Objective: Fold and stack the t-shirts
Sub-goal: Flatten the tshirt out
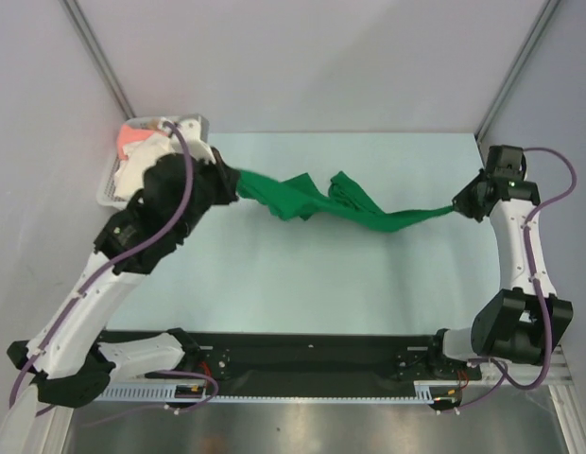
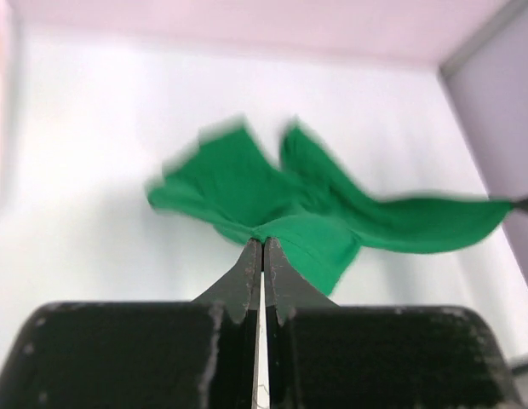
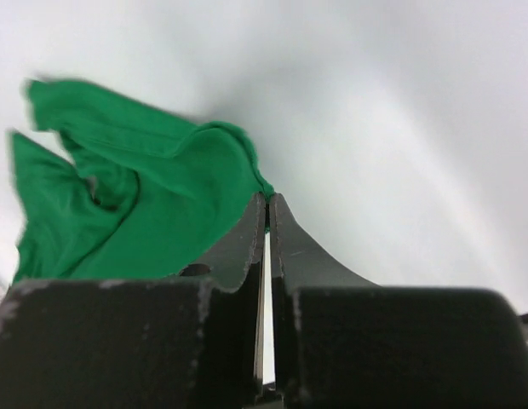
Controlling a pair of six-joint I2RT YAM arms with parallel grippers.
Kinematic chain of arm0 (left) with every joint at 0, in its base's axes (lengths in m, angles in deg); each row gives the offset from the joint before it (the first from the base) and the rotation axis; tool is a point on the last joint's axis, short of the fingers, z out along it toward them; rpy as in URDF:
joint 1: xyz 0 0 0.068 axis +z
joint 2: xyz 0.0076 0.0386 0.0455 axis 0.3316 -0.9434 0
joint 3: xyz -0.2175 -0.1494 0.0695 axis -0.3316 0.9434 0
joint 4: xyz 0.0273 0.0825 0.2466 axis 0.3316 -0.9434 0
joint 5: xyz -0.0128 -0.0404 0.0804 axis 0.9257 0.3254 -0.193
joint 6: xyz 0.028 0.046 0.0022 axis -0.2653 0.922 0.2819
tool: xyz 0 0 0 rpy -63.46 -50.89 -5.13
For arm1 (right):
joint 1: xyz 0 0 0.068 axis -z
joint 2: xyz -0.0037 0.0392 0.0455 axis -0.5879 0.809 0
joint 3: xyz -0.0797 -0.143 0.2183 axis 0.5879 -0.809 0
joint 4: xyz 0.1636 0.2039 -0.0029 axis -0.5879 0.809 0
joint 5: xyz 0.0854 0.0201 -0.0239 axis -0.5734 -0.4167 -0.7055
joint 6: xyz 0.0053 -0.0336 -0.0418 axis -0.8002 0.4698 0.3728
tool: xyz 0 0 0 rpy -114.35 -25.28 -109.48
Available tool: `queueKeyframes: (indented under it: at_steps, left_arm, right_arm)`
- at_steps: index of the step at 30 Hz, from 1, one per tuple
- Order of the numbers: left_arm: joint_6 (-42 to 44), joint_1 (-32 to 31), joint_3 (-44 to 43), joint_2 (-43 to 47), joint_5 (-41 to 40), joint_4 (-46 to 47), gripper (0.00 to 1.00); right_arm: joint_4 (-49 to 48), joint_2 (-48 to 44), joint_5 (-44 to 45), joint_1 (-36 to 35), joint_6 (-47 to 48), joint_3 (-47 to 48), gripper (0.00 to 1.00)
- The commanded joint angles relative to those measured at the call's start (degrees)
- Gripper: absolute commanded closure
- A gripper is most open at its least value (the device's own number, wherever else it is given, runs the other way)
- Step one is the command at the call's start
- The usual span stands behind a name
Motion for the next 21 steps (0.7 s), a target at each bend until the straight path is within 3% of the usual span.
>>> queueKeyframes:
  at_steps: [1,8,12,21]
  left_arm:
    - [14.61,-0.12,-11.48,-2.61,-10.77,2.67,1.0]
    - [37.97,-0.12,-25.83,-7.72,-13.42,15.58,1.0]
    - [43.98,-0.12,-34.6,-9.83,-13.69,19.99,1.0]
    - [50.23,-0.12,-45.58,-14.65,-11.58,23.34,1.0]
  right_arm:
    - [3.1,0.71,1.62,0.16,0.04,6.99,1.0]
    - [4.42,-1.31,1.36,2.8,-1.02,18.59,1.0]
    - [4.15,-2.89,3.55,2.8,0.38,28.6,1.0]
    - [0.9,-5.0,5.91,2.8,2.76,41.62,1.0]
